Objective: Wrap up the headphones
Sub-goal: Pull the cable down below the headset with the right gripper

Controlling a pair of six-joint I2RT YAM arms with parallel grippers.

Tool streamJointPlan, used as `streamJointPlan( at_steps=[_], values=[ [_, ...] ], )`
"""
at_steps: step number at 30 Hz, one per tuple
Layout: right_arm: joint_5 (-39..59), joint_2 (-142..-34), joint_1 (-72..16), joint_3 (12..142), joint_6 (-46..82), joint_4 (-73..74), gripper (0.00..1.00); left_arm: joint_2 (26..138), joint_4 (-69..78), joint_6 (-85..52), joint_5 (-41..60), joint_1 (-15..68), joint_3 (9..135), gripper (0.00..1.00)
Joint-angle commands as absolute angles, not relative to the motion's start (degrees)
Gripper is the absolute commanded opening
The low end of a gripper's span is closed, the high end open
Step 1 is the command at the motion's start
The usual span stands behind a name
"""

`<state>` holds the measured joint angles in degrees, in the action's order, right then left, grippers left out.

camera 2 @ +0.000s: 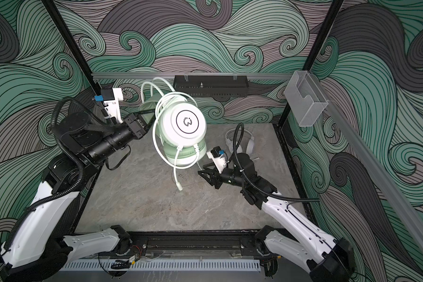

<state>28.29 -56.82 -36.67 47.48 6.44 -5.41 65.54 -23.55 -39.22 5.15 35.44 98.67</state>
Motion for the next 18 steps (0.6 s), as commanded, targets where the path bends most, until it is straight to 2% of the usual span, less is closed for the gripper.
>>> streamJointPlan(
  at_steps=[1,11,18],
  values=[
    [29.34,-56.82,-36.48,46.86,5.64,-5.88,0.41,65.26,-19.44,-41.02,4.92,34.98,102.18,0.0],
    [30.05,-58.48,-36.48,46.27,6.24,-3.83,0.42,65.17,-19.32,-41.21,5.27,34.81,102.04,0.0],
    [30.39,-58.65,-36.56,46.82,5.45,-5.29,0.25,64.55,-19.11,-41.31,4.5,34.65,101.47,0.0]
  ],
)
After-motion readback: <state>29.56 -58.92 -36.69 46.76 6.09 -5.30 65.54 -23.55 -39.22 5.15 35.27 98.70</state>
